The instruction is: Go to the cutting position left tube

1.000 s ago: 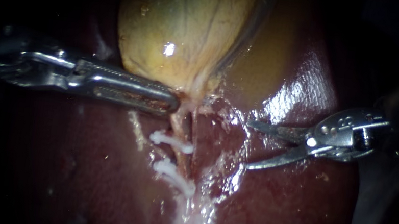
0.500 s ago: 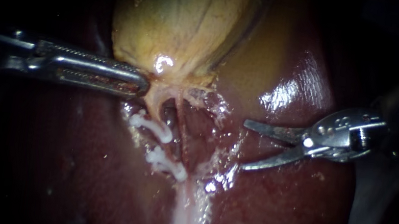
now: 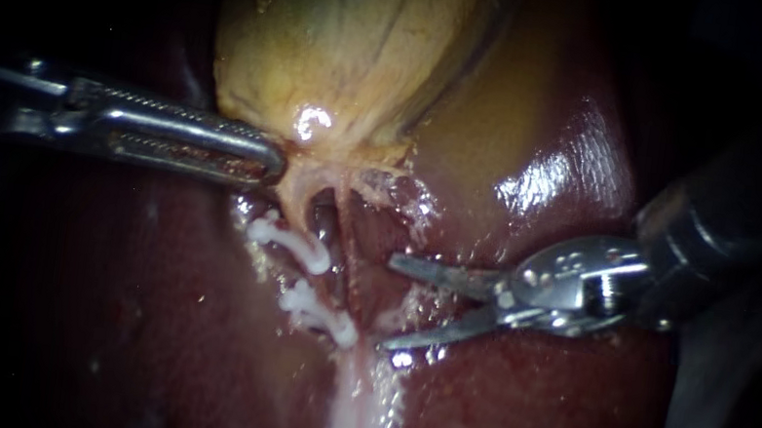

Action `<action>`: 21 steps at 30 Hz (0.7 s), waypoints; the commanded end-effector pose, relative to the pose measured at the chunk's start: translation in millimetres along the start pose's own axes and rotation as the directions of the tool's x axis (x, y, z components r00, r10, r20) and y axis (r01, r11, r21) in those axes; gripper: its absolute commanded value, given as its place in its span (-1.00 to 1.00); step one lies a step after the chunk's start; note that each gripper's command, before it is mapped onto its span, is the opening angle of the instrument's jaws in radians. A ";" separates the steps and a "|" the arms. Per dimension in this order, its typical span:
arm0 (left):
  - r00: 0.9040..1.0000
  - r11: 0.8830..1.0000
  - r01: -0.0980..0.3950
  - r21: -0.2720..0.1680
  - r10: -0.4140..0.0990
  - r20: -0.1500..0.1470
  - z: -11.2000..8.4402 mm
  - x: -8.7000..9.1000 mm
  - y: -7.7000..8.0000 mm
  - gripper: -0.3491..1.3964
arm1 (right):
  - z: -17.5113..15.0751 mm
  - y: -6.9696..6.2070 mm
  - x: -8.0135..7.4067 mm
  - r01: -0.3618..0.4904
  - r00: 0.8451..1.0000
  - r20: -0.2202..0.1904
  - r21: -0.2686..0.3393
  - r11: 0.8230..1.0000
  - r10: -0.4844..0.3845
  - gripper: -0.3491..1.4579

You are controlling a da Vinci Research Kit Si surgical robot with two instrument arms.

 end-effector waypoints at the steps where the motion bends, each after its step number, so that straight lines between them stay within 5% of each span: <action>1: 1.000 1.000 0.000 0.002 0.000 0.000 0.0 0.0 0.0 -1.00 | 0.4 0.0 -0.1 0.001 1.000 0.001 0.005 1.000 -0.001 0.97; 21: 1.000 1.000 0.000 0.006 0.000 -0.002 0.3 -0.1 0.4 -1.00 | 4.4 0.8 -0.7 -0.112 0.994 0.013 0.070 0.991 0.111 0.97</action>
